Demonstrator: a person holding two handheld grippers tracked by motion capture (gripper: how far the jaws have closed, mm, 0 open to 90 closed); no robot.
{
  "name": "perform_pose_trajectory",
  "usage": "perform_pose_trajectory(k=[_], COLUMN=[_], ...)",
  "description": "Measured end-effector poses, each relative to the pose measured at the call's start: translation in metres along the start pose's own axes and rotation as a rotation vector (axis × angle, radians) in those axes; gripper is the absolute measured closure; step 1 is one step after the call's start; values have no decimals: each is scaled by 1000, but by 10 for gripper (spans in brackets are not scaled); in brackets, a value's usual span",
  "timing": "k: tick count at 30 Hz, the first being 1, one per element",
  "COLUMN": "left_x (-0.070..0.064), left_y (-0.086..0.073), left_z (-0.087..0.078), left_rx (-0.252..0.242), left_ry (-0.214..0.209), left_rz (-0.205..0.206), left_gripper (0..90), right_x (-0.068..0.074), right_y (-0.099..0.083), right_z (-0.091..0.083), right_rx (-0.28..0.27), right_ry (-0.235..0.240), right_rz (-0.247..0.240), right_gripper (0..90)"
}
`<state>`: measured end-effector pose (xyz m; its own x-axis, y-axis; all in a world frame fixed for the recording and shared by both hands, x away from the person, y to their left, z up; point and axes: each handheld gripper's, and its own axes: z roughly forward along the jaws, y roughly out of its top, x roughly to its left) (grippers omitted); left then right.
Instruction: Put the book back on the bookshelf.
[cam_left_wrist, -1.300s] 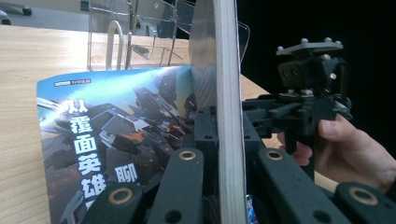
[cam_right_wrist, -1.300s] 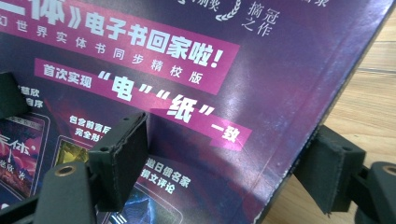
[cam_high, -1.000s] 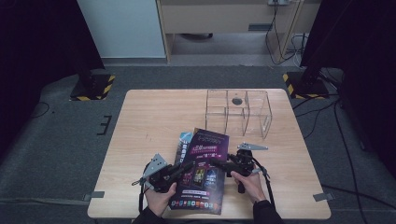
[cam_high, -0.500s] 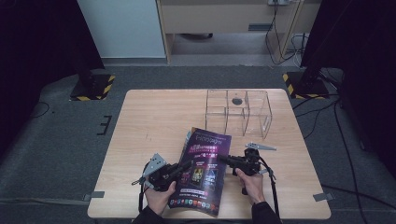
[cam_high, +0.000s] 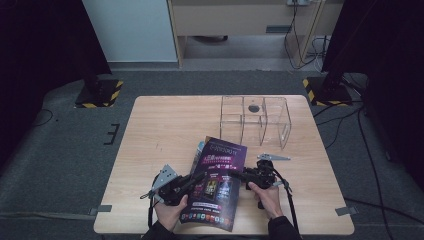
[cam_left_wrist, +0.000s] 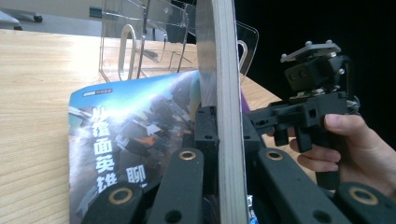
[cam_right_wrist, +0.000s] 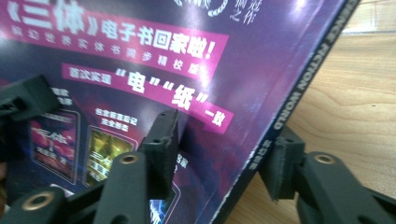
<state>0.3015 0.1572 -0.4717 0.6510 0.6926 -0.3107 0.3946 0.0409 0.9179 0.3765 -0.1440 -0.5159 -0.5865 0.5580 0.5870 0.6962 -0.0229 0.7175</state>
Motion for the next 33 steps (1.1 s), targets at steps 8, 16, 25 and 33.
perform_pose_trajectory(k=[8, 16, 25, 33], left_x=[-1, 1, 10, 18], left_y=[0, -2, -2, -5], left_z=[0, 2, 1, 4], left_rx=[0, 7, 18, 31], left_ry=[-1, 6, 36, 51], left_rz=[5, -4, -12, -25], left_gripper=[838, 837, 834, 791], right_x=[-2, -7, 2, 20], right_y=[-3, -5, 0, 14], right_z=[7, 6, -10, -25], right_rx=[21, 17, -26, -53], right_ry=[20, 105, 163, 158], right_rz=[6, 118, 154, 73], right_gripper=[457, 690, 826, 843])
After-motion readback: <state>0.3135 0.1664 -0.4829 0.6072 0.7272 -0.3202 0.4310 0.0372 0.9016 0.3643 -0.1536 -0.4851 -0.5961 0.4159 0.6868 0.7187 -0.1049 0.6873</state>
